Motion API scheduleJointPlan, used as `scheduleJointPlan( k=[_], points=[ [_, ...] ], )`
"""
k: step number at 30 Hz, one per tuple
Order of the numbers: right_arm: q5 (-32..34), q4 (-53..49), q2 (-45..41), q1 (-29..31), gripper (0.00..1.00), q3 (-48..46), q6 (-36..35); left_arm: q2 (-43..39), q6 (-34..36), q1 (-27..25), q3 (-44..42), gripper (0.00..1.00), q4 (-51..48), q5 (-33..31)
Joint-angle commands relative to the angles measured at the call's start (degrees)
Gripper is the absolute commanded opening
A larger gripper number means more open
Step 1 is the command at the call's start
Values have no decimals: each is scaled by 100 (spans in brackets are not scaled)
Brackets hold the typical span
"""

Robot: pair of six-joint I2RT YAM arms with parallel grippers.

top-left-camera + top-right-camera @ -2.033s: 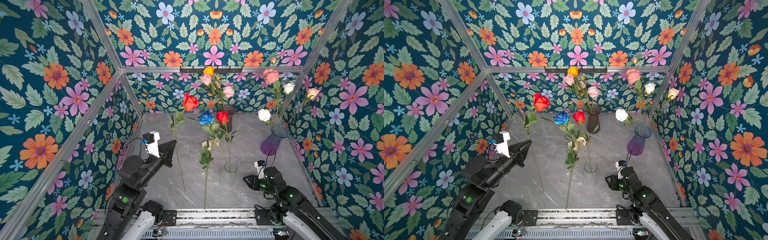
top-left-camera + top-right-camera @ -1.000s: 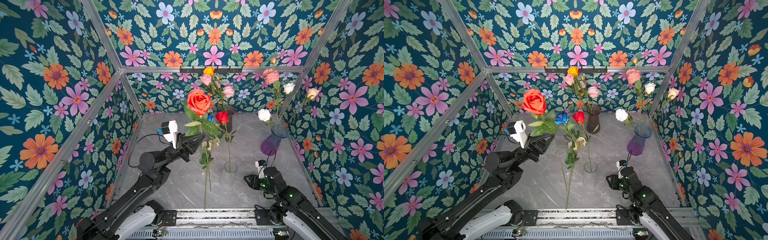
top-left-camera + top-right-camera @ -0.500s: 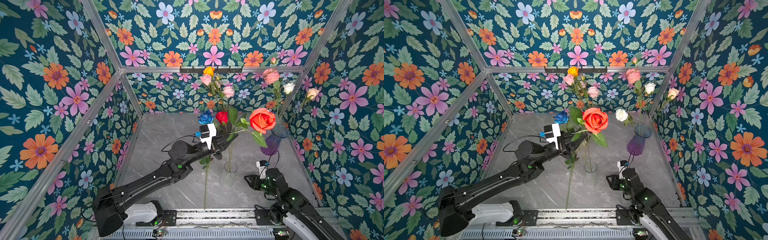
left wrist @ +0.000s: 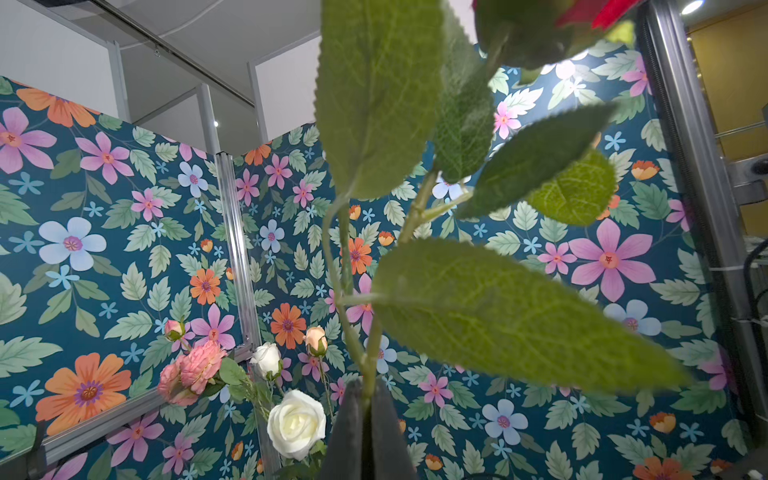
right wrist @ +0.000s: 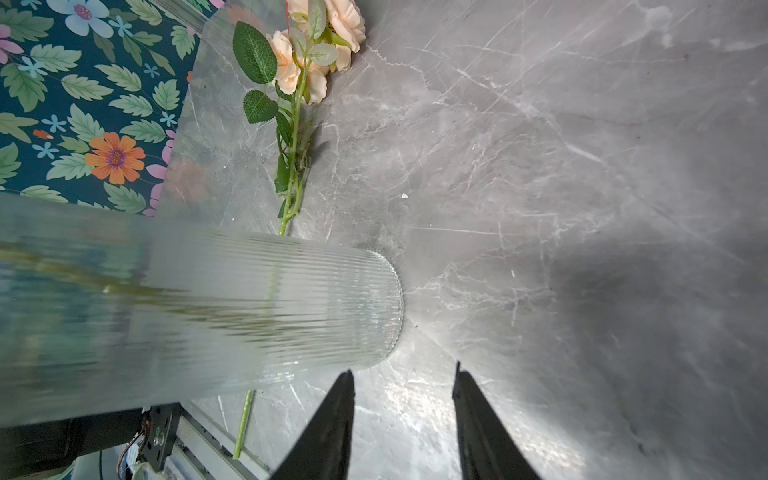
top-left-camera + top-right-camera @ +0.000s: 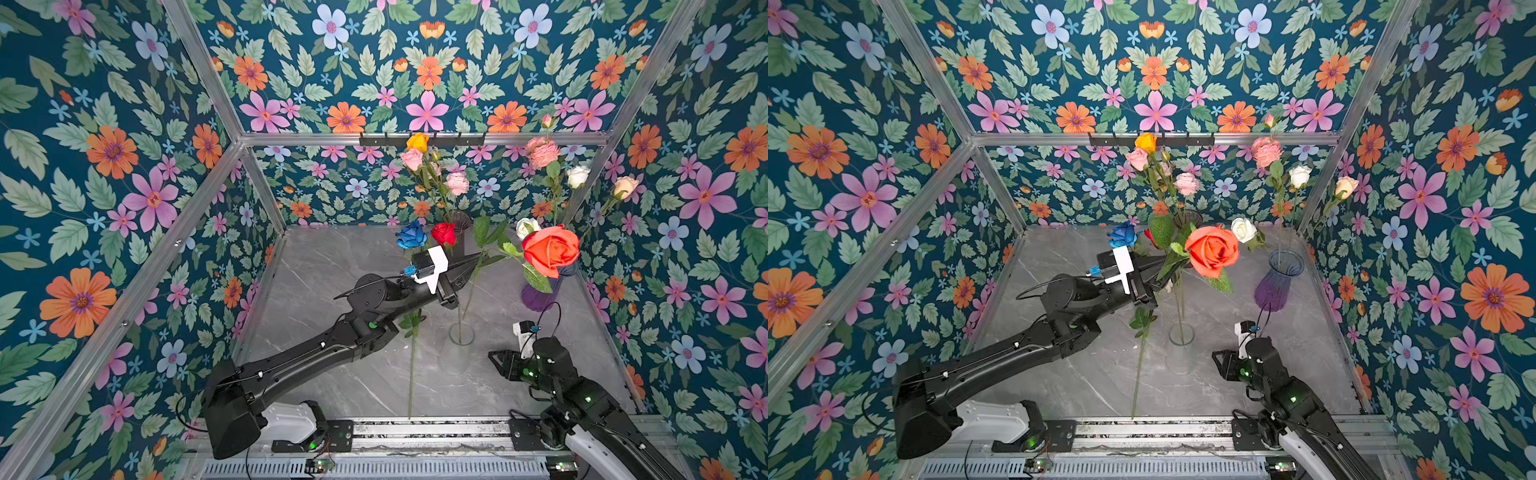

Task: Arrange the flowers into the vase
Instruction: 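Carry the red rose across toward the purple glass vase, then lower the red rose stem into the purple vase and open the left gripper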

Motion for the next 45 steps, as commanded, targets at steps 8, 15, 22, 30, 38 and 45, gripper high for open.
scheduleJointPlan(
  k=[8,15,22,30,38,45],
  points=[
    [2,-55,-45,1,41,-14,-30,-204,-212,-38,-371,0,249,-230],
    [20,-71,-72,6,41,-21,-19,-334,-500,-42,-755,0,502,-394],
    [23,-80,-73,4,41,-19,-9,-463,-540,-47,-1080,0,464,-628],
    [46,-93,-87,3,41,-25,-1,-105,-731,-49,-841,3,-223,-684],
    [72,-132,-183,-1,41,-35,18,48,-778,-43,-773,20,-682,-944],
    [63,-134,-184,5,41,-36,13,56,-787,-42,-719,19,-1092,-1211]
  ],
)
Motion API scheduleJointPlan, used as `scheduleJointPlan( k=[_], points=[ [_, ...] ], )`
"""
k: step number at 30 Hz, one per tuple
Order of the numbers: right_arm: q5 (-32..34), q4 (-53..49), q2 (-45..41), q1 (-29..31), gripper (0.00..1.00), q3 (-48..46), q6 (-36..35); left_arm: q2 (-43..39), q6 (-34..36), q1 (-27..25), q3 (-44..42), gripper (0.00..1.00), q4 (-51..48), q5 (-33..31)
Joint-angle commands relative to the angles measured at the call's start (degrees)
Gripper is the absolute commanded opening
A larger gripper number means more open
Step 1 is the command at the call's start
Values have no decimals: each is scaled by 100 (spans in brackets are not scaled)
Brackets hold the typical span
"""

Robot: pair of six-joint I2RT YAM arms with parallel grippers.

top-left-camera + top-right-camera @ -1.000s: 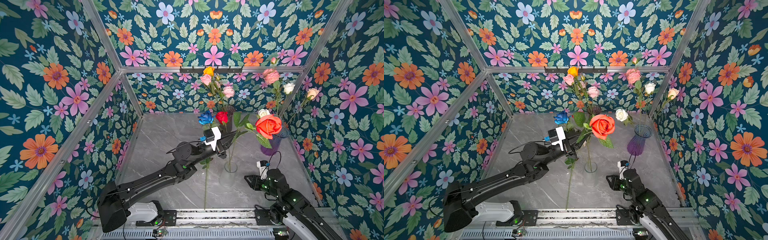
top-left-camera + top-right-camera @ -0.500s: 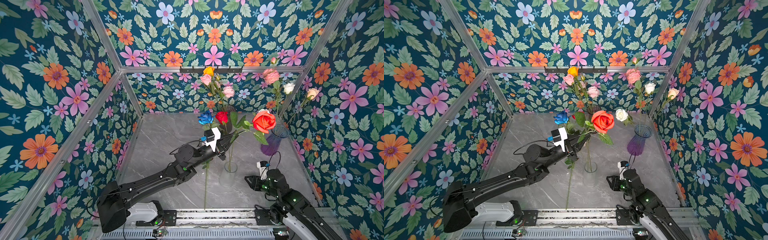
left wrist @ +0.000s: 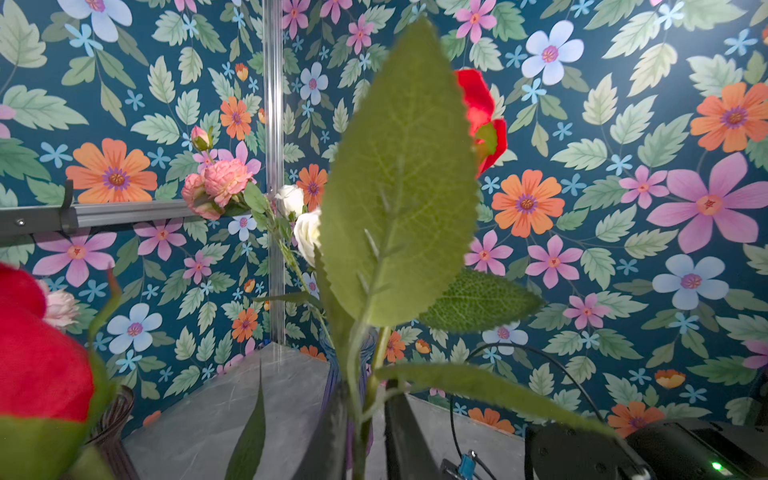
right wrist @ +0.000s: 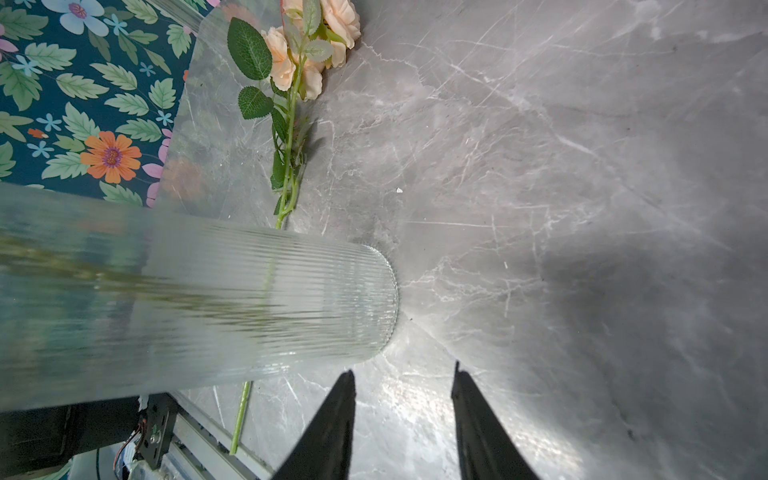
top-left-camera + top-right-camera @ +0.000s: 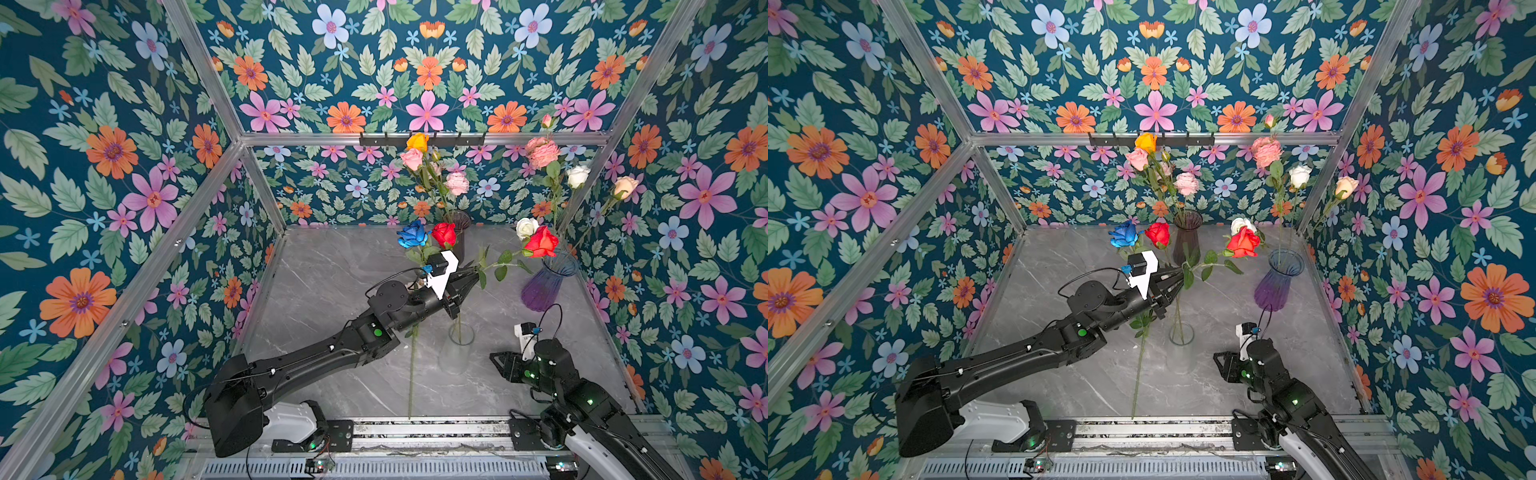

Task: Arrange the flowers into the vase
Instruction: 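Lower the red rose stem into the purple vase and open the left gripper, then draw the left gripper back toward the peach roses on the table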

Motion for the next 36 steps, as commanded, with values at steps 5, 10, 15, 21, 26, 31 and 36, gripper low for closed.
scheduleJointPlan(
  k=[5,10,15,21,26,31,36],
  points=[
    [46,71,-25,5,40,-18,20,-34,-78,7,38,28,-118,-180],
    [54,60,-35,-1,41,-10,24,-79,-83,3,20,38,-166,-180],
    [55,57,-35,5,40,-16,18,-182,-88,8,-41,38,-163,-157],
    [73,47,-35,0,41,-10,33,-251,-96,2,-59,57,-201,-12],
    [86,48,-35,2,40,-17,32,-282,-97,8,-68,74,-224,31],
    [95,43,-35,4,40,-10,42,-343,-103,2,-101,78,-242,23],
    [99,31,-35,2,40,-15,49,-451,-105,5,-153,77,-259,-5]
  ],
)
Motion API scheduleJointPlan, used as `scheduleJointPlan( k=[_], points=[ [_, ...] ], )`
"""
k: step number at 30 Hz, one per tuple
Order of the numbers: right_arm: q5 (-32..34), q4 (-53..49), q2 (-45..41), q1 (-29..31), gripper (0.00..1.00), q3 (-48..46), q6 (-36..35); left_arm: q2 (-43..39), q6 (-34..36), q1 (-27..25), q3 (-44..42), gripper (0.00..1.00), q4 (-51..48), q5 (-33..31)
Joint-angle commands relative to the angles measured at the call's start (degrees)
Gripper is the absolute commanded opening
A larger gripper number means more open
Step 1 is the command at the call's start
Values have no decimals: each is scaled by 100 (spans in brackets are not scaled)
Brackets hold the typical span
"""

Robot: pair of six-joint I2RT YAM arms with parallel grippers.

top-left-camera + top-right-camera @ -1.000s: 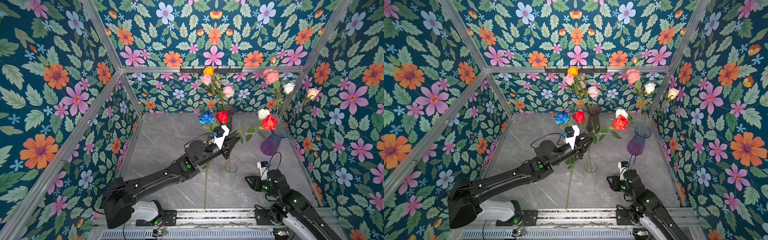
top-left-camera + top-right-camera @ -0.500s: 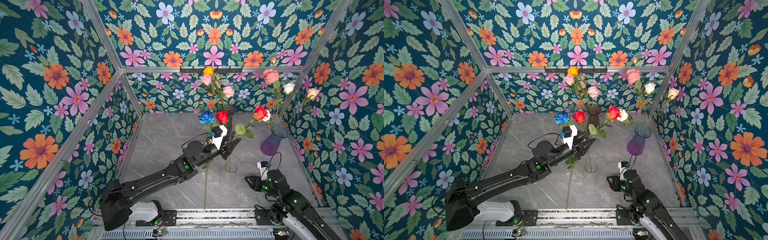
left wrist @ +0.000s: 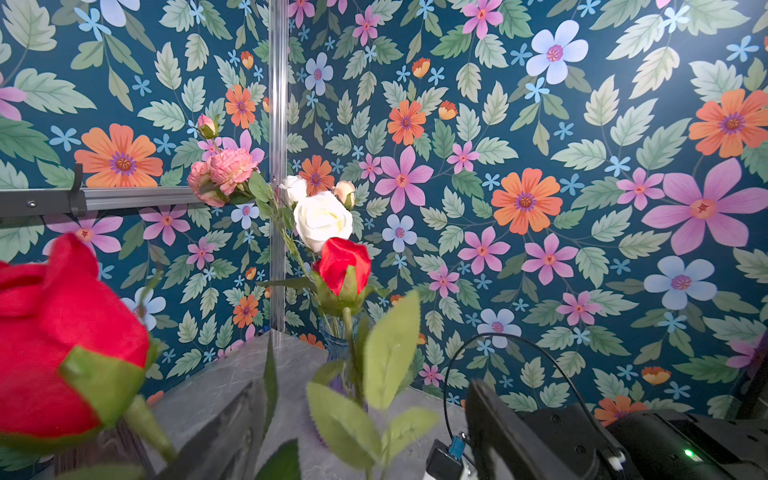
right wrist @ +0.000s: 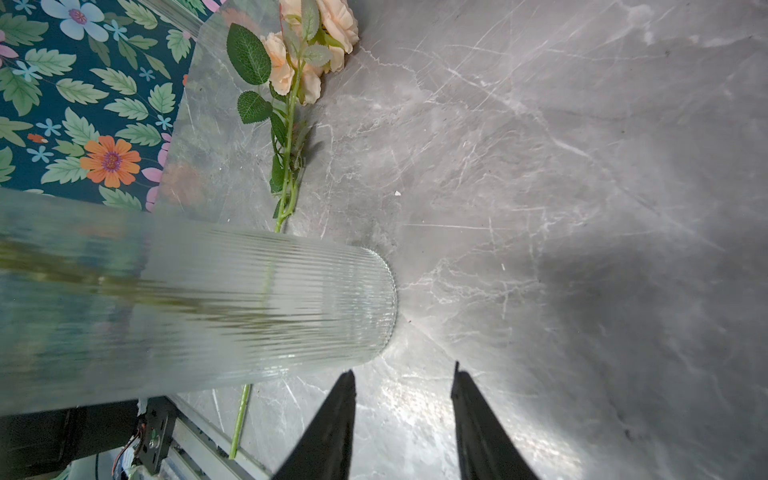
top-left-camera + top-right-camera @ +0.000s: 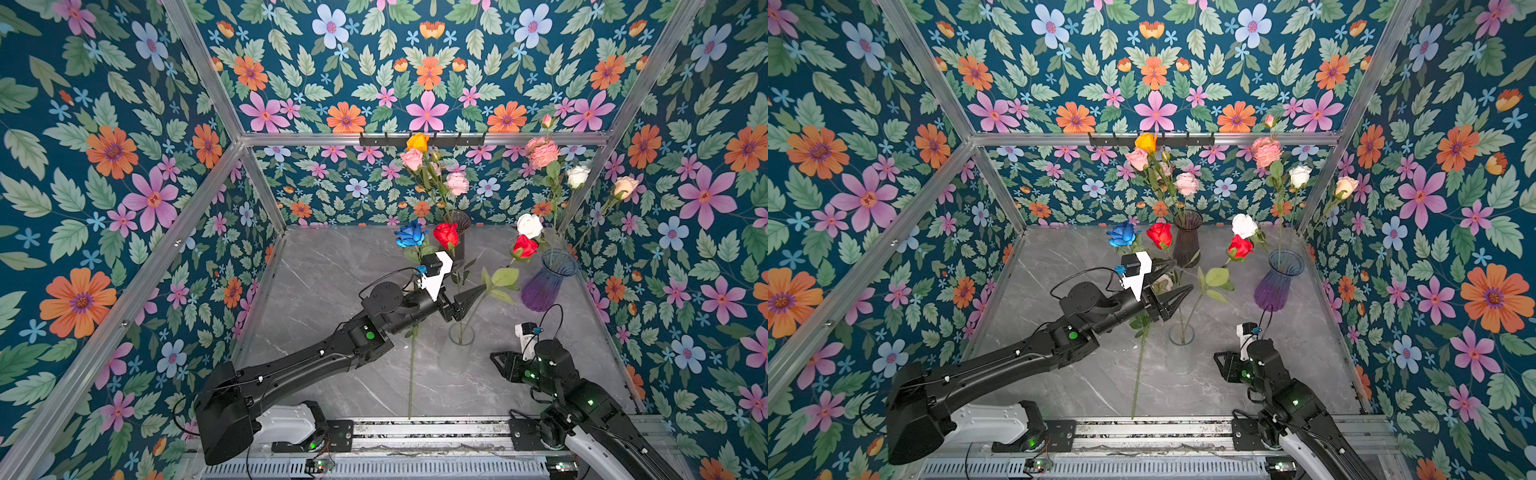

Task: Arrange the flowers into the vase
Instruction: 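Draw the left gripper back toward the peach roses on the table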

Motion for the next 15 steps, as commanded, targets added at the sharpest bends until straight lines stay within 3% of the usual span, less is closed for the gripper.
scheduleJointPlan(
  k=[1,12,15],
  points=[
    [51,34,-8,4,40,-16,23,-88,17,8,-45,77,86,10],
    [77,29,-3,5,41,-16,30,-567,-343,-9,-349,74,359,655],
    [85,31,0,0,41,-12,31,-934,-395,-7,-666,74,181,582]
  ],
)
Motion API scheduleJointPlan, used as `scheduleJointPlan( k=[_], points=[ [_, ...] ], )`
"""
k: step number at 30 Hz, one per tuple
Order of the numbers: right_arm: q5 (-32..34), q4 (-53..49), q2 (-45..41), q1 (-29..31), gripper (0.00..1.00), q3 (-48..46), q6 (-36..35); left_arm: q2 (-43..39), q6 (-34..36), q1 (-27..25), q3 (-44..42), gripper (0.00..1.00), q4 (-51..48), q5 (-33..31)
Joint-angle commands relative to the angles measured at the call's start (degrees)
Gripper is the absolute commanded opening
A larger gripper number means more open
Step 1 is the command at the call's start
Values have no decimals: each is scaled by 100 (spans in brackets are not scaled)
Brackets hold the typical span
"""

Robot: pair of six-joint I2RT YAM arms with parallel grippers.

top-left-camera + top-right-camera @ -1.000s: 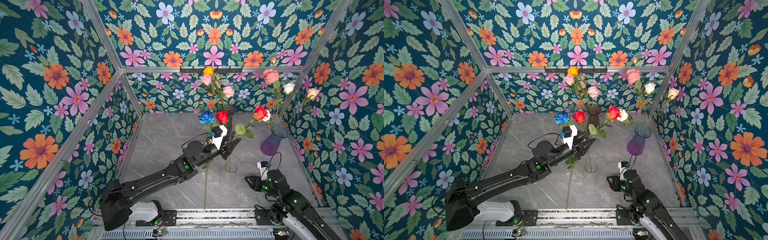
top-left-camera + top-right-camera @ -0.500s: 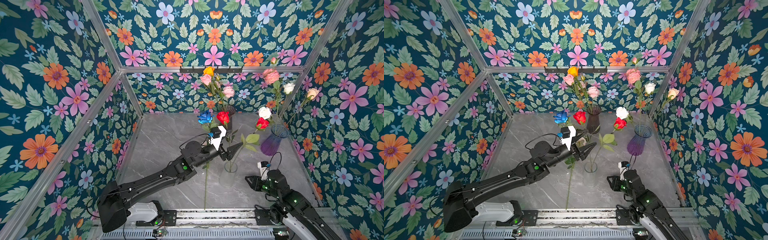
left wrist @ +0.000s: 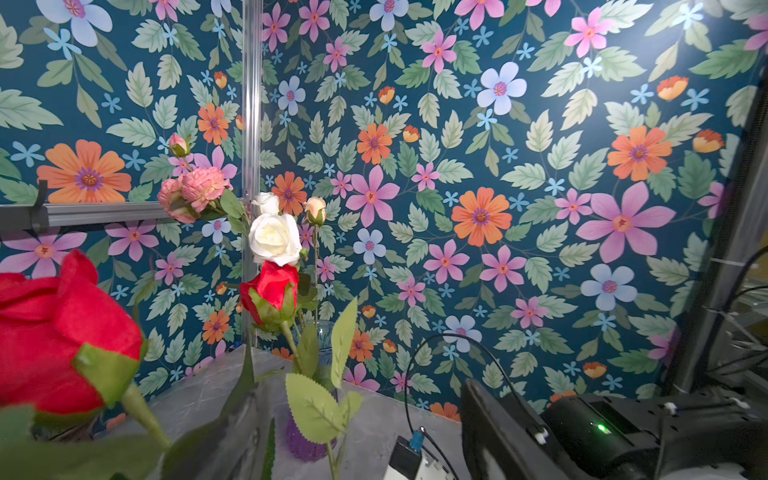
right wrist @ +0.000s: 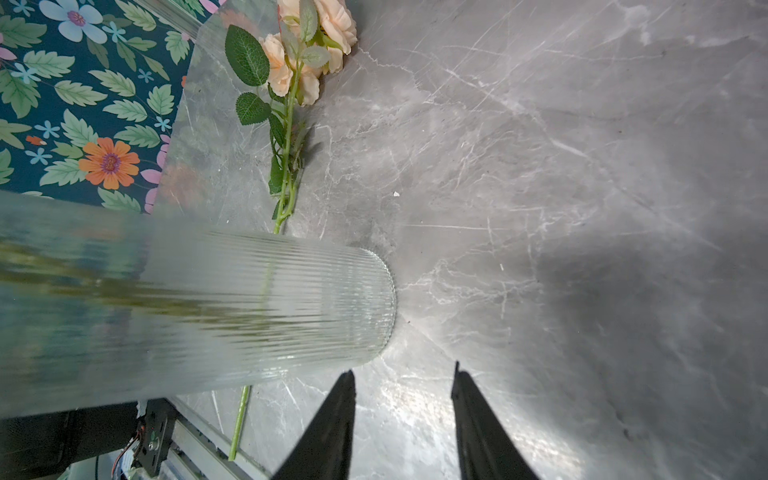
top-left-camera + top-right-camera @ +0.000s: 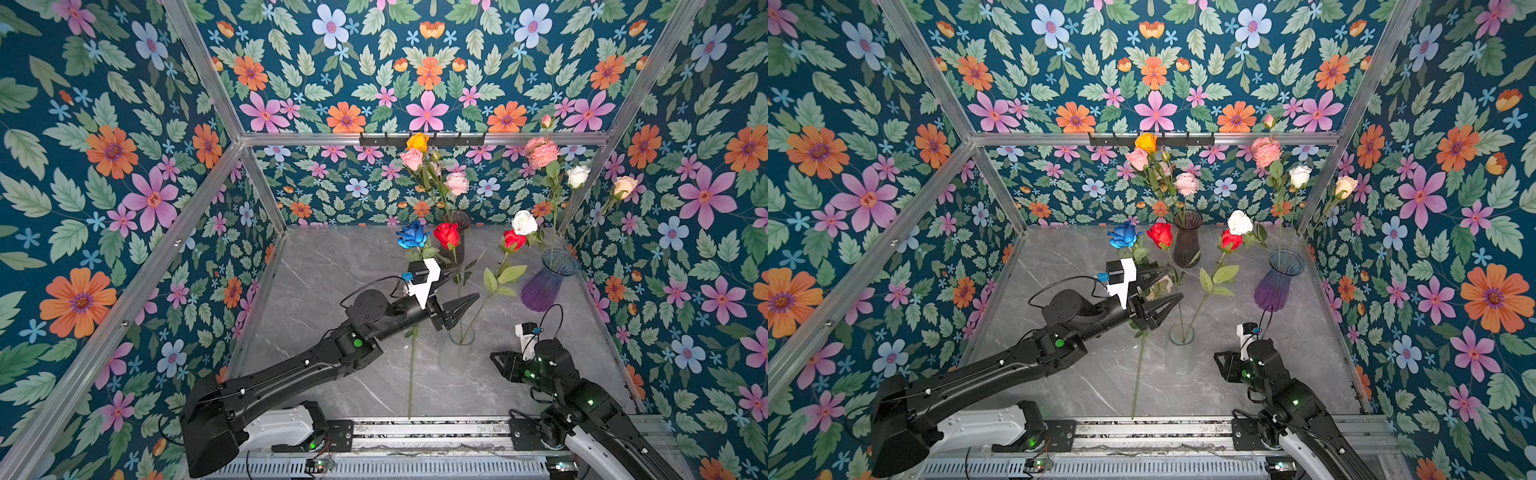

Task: Arrange the flowers into the vase
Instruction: 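Draw the left gripper back toward the peach roses on the table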

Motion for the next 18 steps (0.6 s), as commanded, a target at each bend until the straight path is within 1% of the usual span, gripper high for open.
scheduleJointPlan(
  k=[1,2,6,12,15,18],
  points=[
    [67,30,-3,5,41,-10,13,-365,-99,-4,-290,73,-1,21],
    [67,36,-4,6,41,-17,8,-540,-103,-3,-450,73,-102,-96],
    [67,38,11,3,41,-13,9,-1264,-276,-4,-1136,72,-695,-912],
    [67,45,25,1,41,-5,11,-2130,-1038,6,-2436,65,-1169,-2019],
    [58,50,24,4,41,-7,15,-2198,-1465,12,-2858,63,-1587,-2648],
    [41,45,12,-1,41,-8,12,-1871,-1760,18,-2922,55,-2157,-3026]
  ],
)
